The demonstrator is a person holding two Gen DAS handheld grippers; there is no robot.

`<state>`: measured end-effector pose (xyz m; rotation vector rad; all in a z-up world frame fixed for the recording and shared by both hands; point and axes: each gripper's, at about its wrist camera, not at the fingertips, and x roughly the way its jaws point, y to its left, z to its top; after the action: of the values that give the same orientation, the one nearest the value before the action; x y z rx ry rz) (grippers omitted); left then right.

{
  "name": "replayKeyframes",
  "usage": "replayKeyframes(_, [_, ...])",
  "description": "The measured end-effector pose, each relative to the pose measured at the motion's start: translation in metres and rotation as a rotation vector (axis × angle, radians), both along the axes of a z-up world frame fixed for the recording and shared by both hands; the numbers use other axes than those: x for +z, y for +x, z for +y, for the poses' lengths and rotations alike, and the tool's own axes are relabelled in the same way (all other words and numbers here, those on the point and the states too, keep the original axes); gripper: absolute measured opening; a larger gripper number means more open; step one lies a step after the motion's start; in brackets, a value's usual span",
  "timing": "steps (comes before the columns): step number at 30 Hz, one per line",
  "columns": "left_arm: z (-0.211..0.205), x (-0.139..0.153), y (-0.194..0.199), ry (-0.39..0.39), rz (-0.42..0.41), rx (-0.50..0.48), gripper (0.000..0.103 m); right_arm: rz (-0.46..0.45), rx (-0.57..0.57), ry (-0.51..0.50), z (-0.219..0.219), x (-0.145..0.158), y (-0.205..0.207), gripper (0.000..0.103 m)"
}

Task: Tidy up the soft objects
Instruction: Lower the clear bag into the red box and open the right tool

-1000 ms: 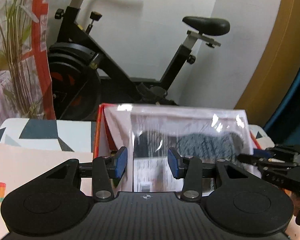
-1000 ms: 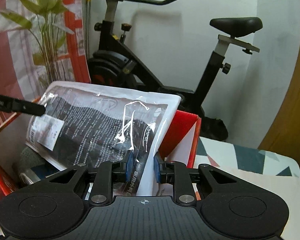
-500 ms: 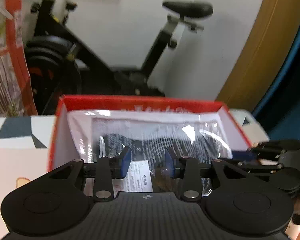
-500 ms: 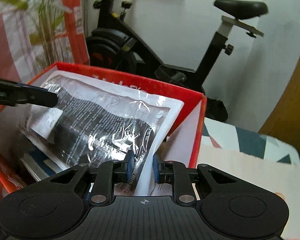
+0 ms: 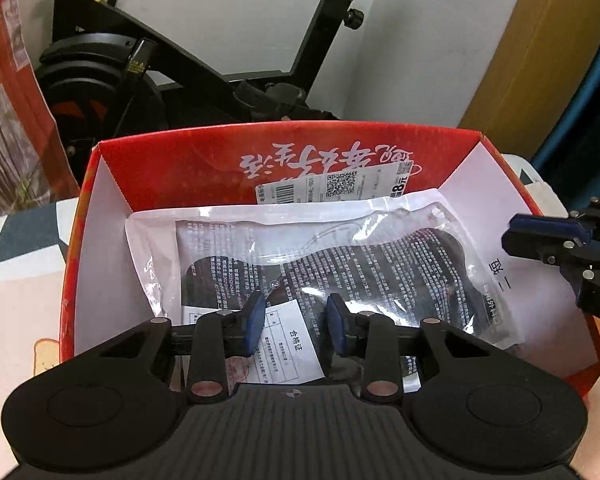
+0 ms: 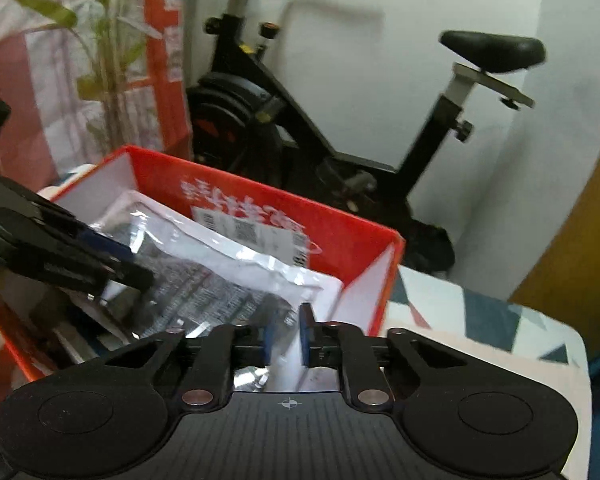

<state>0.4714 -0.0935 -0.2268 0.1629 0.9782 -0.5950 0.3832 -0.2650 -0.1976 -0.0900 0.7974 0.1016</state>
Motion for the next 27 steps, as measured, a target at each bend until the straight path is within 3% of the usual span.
replayKeyframes(5, [0.007,0.000,0.001,-0.028,0.024,-0.004,0.036,0.125,0.004,0.142,-0.001,-0.014,0.028,0.005])
replayKeyframes(9, [0.006,-0.001,0.000,-0.031,0.034,-0.023,0.036,0.249,0.032,0.111,0.008,-0.036,0.040,0.005])
replayKeyframes(16, [0.001,-0.003,-0.003,-0.017,0.020,-0.045,0.036,0.318,0.035,0.051,0.018,-0.047,0.050,0.005])
replayKeyframes(25, [0.006,0.008,-0.014,-0.029,-0.046,-0.028,0.036,0.253,-0.025,0.026,0.021,-0.031,0.035,0.010])
replayKeyframes(27, [0.008,0.015,-0.021,-0.048,-0.064,-0.031,0.036,0.227,-0.032,0.013,0.021,-0.024,0.029,0.015])
